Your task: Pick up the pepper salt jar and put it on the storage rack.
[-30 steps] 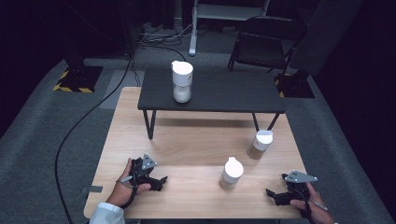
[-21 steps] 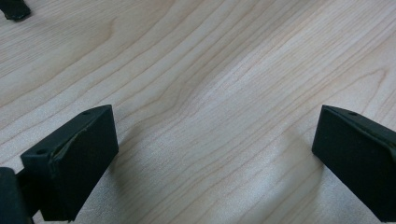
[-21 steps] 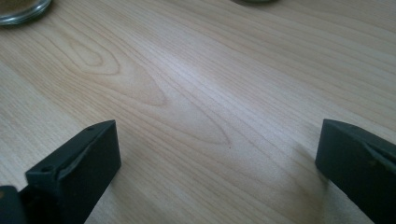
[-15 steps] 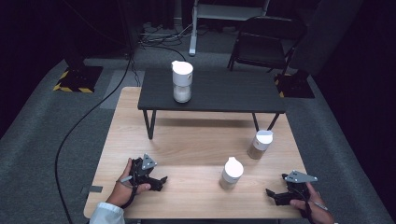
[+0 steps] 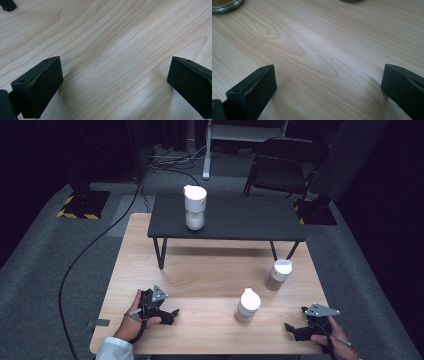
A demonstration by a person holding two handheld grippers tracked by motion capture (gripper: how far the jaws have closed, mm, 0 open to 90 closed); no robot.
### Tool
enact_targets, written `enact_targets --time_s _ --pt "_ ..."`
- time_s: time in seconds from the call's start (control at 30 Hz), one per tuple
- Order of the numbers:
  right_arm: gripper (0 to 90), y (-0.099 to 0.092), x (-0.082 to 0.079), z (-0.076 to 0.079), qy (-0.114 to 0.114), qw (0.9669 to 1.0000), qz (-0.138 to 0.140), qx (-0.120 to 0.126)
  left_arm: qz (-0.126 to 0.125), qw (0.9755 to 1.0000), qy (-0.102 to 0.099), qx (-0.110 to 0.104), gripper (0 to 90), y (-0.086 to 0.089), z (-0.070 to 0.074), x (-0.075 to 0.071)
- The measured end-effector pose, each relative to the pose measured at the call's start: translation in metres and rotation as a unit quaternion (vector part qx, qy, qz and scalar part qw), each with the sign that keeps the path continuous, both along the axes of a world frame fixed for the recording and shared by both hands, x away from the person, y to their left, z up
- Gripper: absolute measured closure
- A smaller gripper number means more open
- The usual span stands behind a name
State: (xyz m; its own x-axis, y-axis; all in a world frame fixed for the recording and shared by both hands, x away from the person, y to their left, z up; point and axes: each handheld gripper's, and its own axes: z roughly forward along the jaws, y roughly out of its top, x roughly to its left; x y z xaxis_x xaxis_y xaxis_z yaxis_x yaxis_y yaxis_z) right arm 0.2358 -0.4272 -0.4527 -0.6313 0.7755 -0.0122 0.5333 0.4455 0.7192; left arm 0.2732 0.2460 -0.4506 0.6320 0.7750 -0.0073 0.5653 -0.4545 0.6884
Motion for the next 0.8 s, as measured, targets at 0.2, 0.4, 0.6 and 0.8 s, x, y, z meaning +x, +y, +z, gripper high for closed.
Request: enact_targets --time_s 0.2,0.4,0.6,0.8 --pt "1.3 0.001 -0.003 0.0 -0.007 0.9999 0.007 0.005 0.0 1.0 0.0 0.0 0.0 0.0 0.0 0.0" --pt "1.3 0.003 -0.009 0.002 -0.024 0.9996 0.012 0.009 -0.001 1.0 0.0 0.0 0.0 0.0 0.0 0.0" --pt "1.5 0.007 -0.014 0.005 -0.041 0.9986 0.027 0.021 0.0 1.0 0.0 0.0 0.0 0.0 0.0 0.0" --pt "1.5 0.013 -0.019 0.005 -0.064 0.9965 0.045 0.029 0.0 1.0 0.0 0.0 0.0 0.0 0.0 0.0"
